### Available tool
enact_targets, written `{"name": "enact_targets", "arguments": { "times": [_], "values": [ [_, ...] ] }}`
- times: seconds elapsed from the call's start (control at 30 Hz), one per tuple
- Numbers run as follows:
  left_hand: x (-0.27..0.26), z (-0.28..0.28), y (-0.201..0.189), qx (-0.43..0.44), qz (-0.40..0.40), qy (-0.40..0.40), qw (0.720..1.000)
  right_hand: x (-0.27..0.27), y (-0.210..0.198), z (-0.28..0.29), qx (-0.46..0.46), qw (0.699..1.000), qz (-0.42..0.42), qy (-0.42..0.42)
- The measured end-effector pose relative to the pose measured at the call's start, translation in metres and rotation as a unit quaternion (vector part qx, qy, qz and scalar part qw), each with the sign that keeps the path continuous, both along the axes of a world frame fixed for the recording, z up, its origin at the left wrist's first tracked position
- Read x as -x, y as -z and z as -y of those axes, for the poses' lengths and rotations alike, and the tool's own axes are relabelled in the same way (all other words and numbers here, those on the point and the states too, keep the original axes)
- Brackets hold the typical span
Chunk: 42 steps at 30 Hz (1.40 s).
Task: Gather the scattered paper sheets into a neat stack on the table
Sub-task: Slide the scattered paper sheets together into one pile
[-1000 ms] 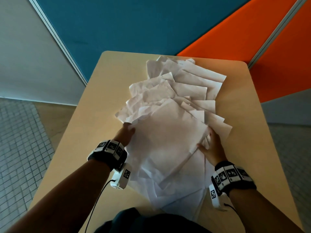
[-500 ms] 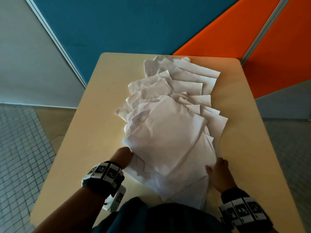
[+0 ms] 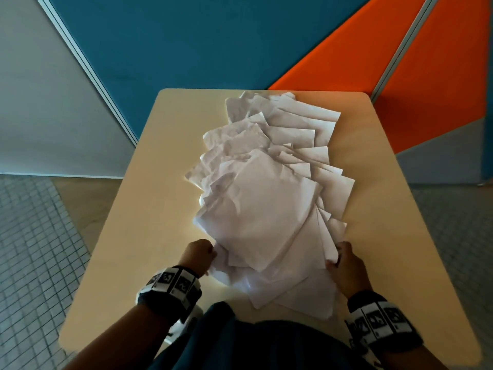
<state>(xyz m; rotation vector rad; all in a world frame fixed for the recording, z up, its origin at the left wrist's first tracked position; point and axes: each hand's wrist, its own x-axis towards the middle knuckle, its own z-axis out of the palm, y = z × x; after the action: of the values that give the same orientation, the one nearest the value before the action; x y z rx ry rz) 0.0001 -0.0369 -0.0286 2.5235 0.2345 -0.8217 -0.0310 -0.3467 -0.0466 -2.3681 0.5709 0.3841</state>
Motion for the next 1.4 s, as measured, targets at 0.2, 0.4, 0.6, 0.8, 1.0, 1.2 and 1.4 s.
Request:
{"name": "enact_targets", "arguments": {
  "times": [0.2, 0.4, 0.6, 0.8, 1.0, 1.2, 1.4],
  "values": [
    [-0.007, -0.002, 0.004, 0.040, -0.038, -0.020, 0.998, 0.002, 0.003, -0.006, -0.019, 1.000, 0.014, 0.019],
    [0.007, -0.004, 0.007, 0.065, -0.045, -0.035, 0.996, 0.019, 0.001, 0.001, 0.056, 0.998, 0.008, 0.017],
    [0.012, 0.007, 0.005, 0.140, -0.060, -0.075, 0.986, 0.029, 0.005, -0.008, 0.070, 0.997, -0.012, 0.001],
    [-0.001, 0.006, -0.005, 0.058, 0.016, -0.041, 0.997, 0.038, 0.001, -0.005, -0.001, 0.995, 0.025, 0.098],
    [-0.017, 0.016, -0.002, 0.102, 0.073, -0.128, 0.984, 0.035, 0.005, -0.016, -0.010, 0.996, 0.033, 0.083],
    [-0.026, 0.015, 0.002, 0.123, 0.107, -0.159, 0.974, 0.022, 0.001, 0.005, -0.037, 0.991, 0.066, 0.107],
    [-0.027, 0.017, -0.002, 0.083, 0.107, -0.144, 0.980, -0.002, 0.004, 0.020, -0.071, 0.993, 0.046, 0.076]
  ]
}}
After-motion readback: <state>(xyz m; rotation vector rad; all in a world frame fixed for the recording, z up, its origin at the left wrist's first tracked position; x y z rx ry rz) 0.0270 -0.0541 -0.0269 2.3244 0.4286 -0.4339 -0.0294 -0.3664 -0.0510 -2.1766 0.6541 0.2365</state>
